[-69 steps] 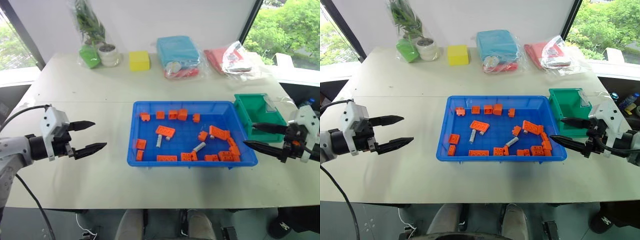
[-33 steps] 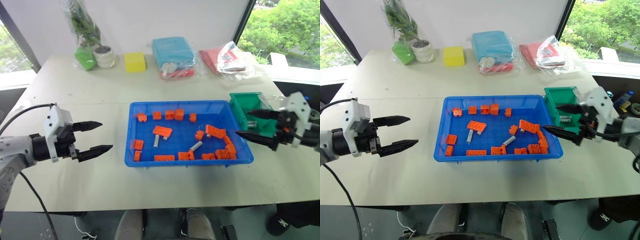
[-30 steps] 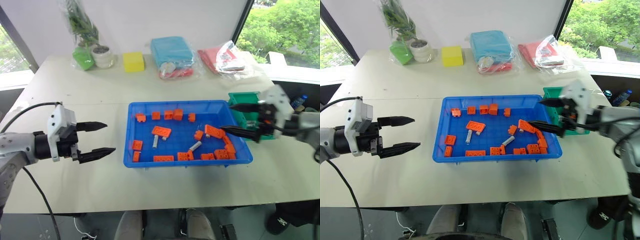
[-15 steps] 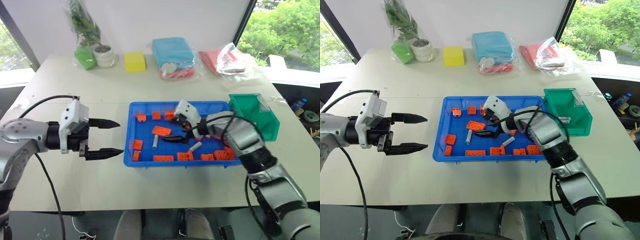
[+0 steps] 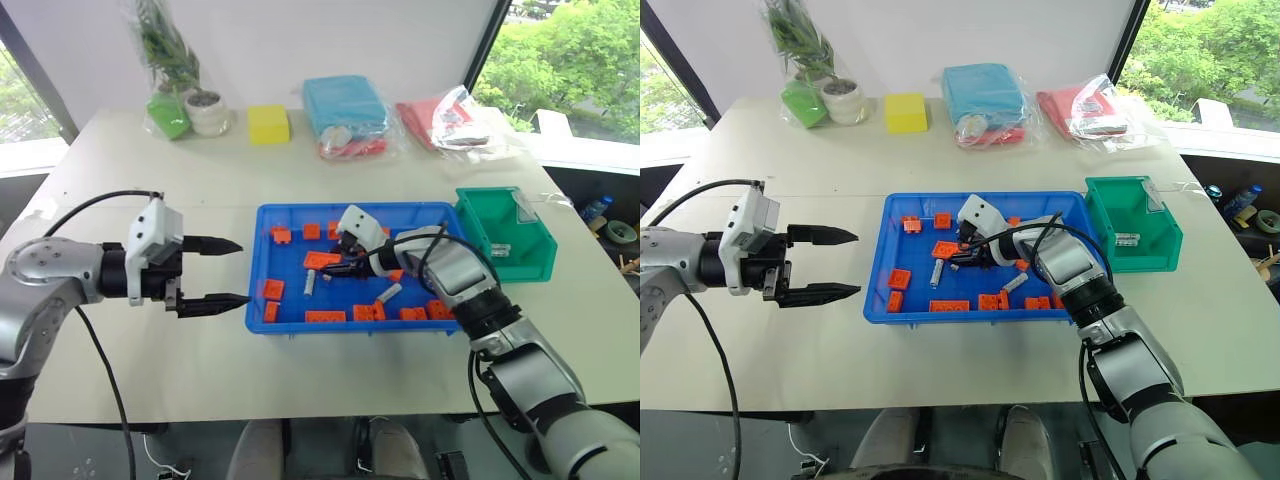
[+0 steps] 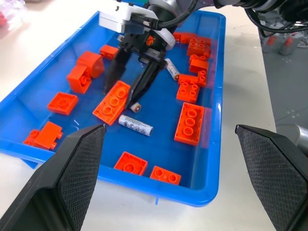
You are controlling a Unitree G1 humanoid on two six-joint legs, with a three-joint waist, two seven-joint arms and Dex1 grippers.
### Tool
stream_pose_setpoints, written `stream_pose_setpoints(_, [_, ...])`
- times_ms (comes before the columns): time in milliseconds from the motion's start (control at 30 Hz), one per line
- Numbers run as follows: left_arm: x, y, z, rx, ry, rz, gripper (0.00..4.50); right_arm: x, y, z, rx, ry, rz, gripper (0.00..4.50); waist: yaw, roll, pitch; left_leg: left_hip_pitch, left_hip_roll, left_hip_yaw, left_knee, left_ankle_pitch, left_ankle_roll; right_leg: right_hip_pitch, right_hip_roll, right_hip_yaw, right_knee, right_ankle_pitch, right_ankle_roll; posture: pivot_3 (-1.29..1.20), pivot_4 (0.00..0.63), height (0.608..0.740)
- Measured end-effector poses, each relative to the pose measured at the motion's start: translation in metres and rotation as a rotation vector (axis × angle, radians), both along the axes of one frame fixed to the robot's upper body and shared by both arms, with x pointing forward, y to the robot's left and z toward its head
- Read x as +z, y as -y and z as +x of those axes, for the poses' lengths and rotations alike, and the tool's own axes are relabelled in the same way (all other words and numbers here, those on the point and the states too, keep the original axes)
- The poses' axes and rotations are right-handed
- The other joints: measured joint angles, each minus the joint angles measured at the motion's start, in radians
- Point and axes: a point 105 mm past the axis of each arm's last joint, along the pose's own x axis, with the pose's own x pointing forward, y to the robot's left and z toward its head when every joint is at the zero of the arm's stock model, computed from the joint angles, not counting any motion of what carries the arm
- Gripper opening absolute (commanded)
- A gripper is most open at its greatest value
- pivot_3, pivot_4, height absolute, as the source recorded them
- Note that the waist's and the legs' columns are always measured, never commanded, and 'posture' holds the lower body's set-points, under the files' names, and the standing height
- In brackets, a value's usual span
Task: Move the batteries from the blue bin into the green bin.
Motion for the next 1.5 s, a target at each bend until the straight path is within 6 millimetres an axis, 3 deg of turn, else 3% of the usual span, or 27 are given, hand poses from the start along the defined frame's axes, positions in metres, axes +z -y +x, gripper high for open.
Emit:
stream_pose_setpoints(133, [0.0, -0.002, 0.004, 0.013, 0.0, -0.002, 4.5, 0.005, -0.008, 0.002, 0.002, 0.009, 0.029, 1.29, -0.005, 0.0, 0.0, 0.001, 0.0, 0.0, 0.0, 0.0, 0.0, 0.0, 0.0, 0.0, 0.003, 0.0, 0.0, 0.0, 0.15, 0.704])
stream_pose_setpoints(367, [0.0, 0.0, 0.006, 0.006, 0.017, -0.008, 4.5, 0.017, -0.012, 0.027, -0.066, 0.099, 0.04, 1.29, -0.023, 0.0, 0.0, 0.001, 0.0, 0.0, 0.0, 0.0, 0.0, 0.0, 0.0, 0.001, 0.005, 0.0, 0.0, 0.0, 0.15, 0.704])
stream_pose_setpoints(567, [-0.006, 0.003, 0.007, -0.005, 0.005, -0.007, 4.5, 0.014, -0.025, 0.033, -0.061, 0.085, 0.07, 4.19, -0.034, -0.001, 0.0, 0.001, 0.0, 0.0, -0.001, 0.001, -0.001, 0.003, 0.0, 0.001, 0.007, 0.002, -0.003, 0.0, 0.15, 0.704])
stream_pose_setpoints(667, [-0.005, 0.004, 0.008, -0.006, 0.012, -0.007, 4.5, 0.022, -0.024, 0.031, -0.042, 0.099, 0.067, 4.19, -0.032, 0.0, 0.0, 0.002, 0.0, 0.0, 0.0, 0.001, -0.001, 0.001, 0.0, 0.001, 0.007, 0.0, 0.0, 0.0, 0.15, 0.704])
stream_pose_setpoints(800, [-0.006, 0.006, 0.005, -0.014, 0.014, -0.005, 4.5, 0.049, -0.013, 0.003, 0.021, 0.078, 0.09, 4.19, -0.023, -0.001, 0.0, 0.002, 0.0, -0.001, -0.001, 0.001, -0.001, 0.001, 0.0, 0.001, 0.006, 0.0, 0.0, 0.0, 0.15, 0.704])
stream_pose_setpoints(1033, [-0.008, 0.007, 0.003, -0.021, 0.006, -0.003, 4.5, 0.03, -0.017, -0.049, 0.091, -0.168, 0.117, 4.19, -0.024, -0.002, -0.001, 0.003, 0.0, -0.001, 0.0, 0.0, -0.001, 0.0, 0.0, 0.001, 0.006, -0.001, -0.001, 0.0, 0.15, 0.704])
stream_pose_setpoints(1300, [-0.009, 0.005, 0.001, -0.022, -0.006, 0.015, 4.5, 0.003, -0.036, -0.046, 0.04, -0.245, 0.113, 4.19, -0.021, -0.001, 0.0, 0.002, 0.0, -0.001, 0.0, 0.001, -0.001, -0.001, 0.0, 0.001, 0.006, -0.001, -0.001, 0.0, 0.15, 0.704])
stream_pose_setpoints(1500, [-0.009, 0.004, 0.001, -0.018, -0.014, 0.02, 4.5, -0.003, -0.039, -0.04, 0.014, -0.24, 0.122, 4.19, -0.022, -0.002, -0.001, 0.002, 0.0, -0.001, 0.0, 0.001, -0.001, 0.0, 0.0, 0.001, 0.006, -0.001, -0.001, 0.0, 0.15, 0.704])
